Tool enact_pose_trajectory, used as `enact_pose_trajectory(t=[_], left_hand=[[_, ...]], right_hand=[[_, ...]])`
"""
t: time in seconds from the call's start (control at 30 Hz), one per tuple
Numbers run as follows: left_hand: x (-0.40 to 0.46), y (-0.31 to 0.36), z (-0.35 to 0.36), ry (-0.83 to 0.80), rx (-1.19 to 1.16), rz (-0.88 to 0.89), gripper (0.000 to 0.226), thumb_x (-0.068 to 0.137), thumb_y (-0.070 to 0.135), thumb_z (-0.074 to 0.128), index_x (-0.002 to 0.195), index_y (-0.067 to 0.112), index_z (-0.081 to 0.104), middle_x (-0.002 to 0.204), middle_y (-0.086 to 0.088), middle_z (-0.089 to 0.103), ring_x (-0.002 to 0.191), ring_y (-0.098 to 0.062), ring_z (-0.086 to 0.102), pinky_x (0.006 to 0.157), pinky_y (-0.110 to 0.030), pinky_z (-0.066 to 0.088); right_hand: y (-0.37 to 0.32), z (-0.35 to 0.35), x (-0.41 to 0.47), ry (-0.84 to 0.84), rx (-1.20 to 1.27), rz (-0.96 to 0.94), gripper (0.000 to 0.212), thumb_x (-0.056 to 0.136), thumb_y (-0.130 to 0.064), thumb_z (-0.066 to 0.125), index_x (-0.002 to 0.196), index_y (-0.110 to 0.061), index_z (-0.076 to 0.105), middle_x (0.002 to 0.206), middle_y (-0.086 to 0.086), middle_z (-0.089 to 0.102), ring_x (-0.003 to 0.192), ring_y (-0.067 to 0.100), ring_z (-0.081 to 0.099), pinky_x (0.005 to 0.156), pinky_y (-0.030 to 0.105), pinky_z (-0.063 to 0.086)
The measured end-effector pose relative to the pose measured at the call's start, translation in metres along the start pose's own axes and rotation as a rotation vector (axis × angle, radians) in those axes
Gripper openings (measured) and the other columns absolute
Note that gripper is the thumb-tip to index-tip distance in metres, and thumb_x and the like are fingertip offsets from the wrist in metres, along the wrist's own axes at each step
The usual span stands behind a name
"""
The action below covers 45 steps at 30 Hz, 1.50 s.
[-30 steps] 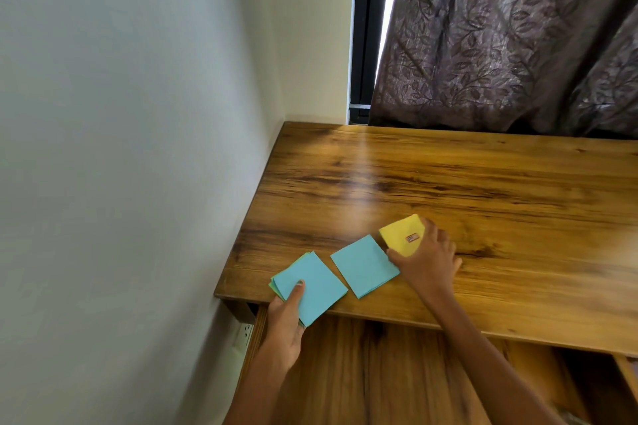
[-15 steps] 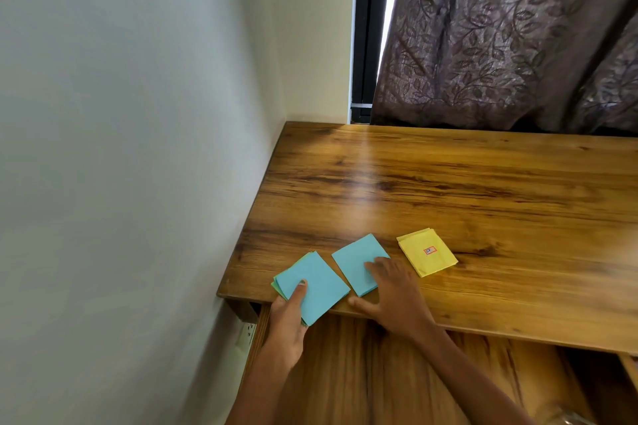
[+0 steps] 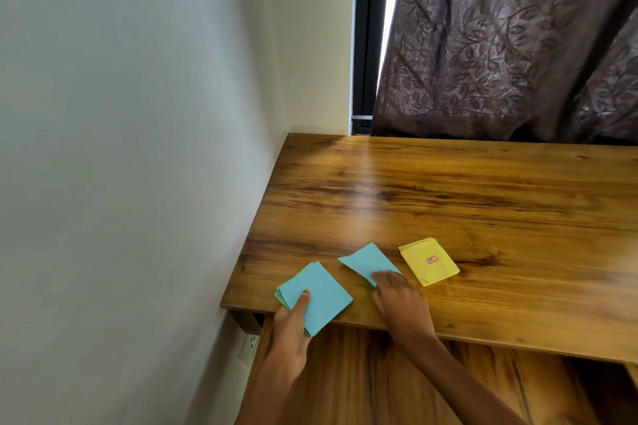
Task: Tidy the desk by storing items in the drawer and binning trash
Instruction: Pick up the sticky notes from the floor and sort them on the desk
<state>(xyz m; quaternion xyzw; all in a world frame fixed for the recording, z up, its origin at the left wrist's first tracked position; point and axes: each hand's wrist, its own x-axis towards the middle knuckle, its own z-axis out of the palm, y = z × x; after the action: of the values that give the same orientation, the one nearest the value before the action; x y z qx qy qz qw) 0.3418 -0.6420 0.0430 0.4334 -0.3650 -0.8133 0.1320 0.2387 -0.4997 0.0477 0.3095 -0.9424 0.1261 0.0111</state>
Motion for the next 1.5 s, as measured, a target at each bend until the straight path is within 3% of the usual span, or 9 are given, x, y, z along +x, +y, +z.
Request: enact_pose_trajectory(t=[0.13, 0.3, 0.5, 0.77, 0.83, 0.93, 1.2, 1.37, 1.5], left_hand=[[-0.001, -0.001, -0.001, -0.005, -0.005, 0.004, 0.041, 0.09, 0.011, 0.059, 0.129, 0.008, 0.046, 0.101, -0.01, 0.065, 0.091, -0.021, 0.062, 0.072, -0.033, 0.05], [-0.001, -0.001, 0.001, -0.011, -0.019, 0.027, 0.035, 0.09, 0.013, 0.059, 0.123, 0.01, 0.048, 0.101, -0.011, 0.065, 0.091, -0.022, 0.062, 0.073, -0.034, 0.05], [-0.004, -0.001, 0.004, -0.04, -0.025, 0.067, 0.033, 0.096, 0.033, 0.048, 0.117, 0.01, 0.057, 0.098, -0.015, 0.065, 0.085, -0.023, 0.06, 0.07, -0.035, 0.049], [-0.008, -0.001, 0.005, -0.053, -0.006, 0.067, 0.028, 0.089, 0.035, 0.053, 0.102, 0.012, 0.06, 0.101, -0.017, 0.066, 0.092, -0.031, 0.063, 0.091, -0.048, 0.048], [-0.007, -0.002, 0.007, -0.072, 0.001, 0.098, 0.02, 0.088, 0.029, 0.056, 0.1, 0.013, 0.06, 0.098, -0.015, 0.067, 0.087, -0.028, 0.065, 0.079, -0.041, 0.054], [-0.008, -0.002, 0.012, -0.118, 0.047, 0.154, 0.024, 0.082, 0.023, 0.063, 0.102, 0.012, 0.06, 0.095, -0.014, 0.068, 0.081, -0.024, 0.068, 0.064, -0.032, 0.059], [-0.005, -0.009, 0.019, -0.068, 0.276, 0.311, 0.019, 0.09, 0.01, 0.06, 0.109, 0.009, 0.06, 0.098, -0.011, 0.069, 0.085, -0.023, 0.067, 0.064, -0.026, 0.055], [-0.01, 0.0, 0.037, -0.246, 0.473, 0.489, 0.019, 0.088, 0.009, 0.062, 0.106, 0.015, 0.06, 0.097, -0.007, 0.068, 0.082, -0.008, 0.067, 0.064, -0.017, 0.052], [-0.009, 0.007, 0.051, -0.232, 0.607, 0.637, 0.024, 0.084, 0.016, 0.069, 0.099, 0.029, 0.056, 0.097, 0.001, 0.065, 0.086, -0.006, 0.064, 0.072, -0.022, 0.053]], right_hand=[[0.006, -0.005, 0.006, 0.1, 0.222, 0.169, 0.036, 0.1, -0.024, 0.038, 0.134, -0.018, 0.046, 0.119, 0.003, 0.062, 0.101, 0.014, 0.061, 0.071, 0.021, 0.046], [-0.006, -0.006, -0.002, 0.308, 0.325, 0.06, 0.029, 0.087, -0.009, 0.06, 0.116, -0.011, 0.063, 0.094, 0.004, 0.071, 0.075, 0.016, 0.068, 0.056, 0.02, 0.047], [-0.044, 0.017, -0.027, 0.129, 0.171, -0.322, 0.04, 0.067, -0.03, 0.075, 0.106, -0.025, 0.069, 0.101, -0.011, 0.071, 0.09, 0.004, 0.068, 0.072, 0.02, 0.055], [-0.051, 0.021, -0.036, -0.102, 0.158, -0.298, 0.052, 0.075, -0.038, 0.032, 0.122, -0.031, 0.051, 0.119, -0.014, 0.063, 0.108, 0.006, 0.06, 0.084, 0.032, 0.056], [-0.049, 0.013, -0.034, -0.152, 0.201, -0.31, 0.055, 0.084, -0.035, 0.025, 0.136, -0.028, 0.044, 0.139, -0.013, 0.046, 0.13, 0.008, 0.04, 0.109, 0.038, 0.035], [-0.045, 0.008, -0.03, -0.193, 0.318, -0.277, 0.046, 0.097, -0.028, 0.033, 0.142, -0.028, 0.035, 0.148, -0.012, 0.033, 0.137, 0.006, 0.022, 0.115, 0.028, 0.016], [-0.033, 0.001, -0.017, 0.047, 0.627, -0.04, 0.053, 0.082, -0.048, 0.03, 0.126, -0.028, 0.052, 0.127, -0.013, 0.047, 0.118, -0.001, 0.035, 0.103, 0.024, 0.033], [-0.017, -0.018, -0.002, 0.065, 1.114, 0.111, 0.053, 0.092, -0.016, 0.056, 0.137, -0.027, 0.03, 0.126, -0.013, 0.042, 0.117, 0.0, 0.044, 0.092, 0.016, 0.043], [-0.01, -0.025, 0.005, 0.16, 1.041, 0.129, 0.041, 0.092, -0.01, 0.055, 0.125, -0.03, 0.041, 0.119, -0.009, 0.049, 0.11, 0.005, 0.05, 0.089, 0.019, 0.048]])
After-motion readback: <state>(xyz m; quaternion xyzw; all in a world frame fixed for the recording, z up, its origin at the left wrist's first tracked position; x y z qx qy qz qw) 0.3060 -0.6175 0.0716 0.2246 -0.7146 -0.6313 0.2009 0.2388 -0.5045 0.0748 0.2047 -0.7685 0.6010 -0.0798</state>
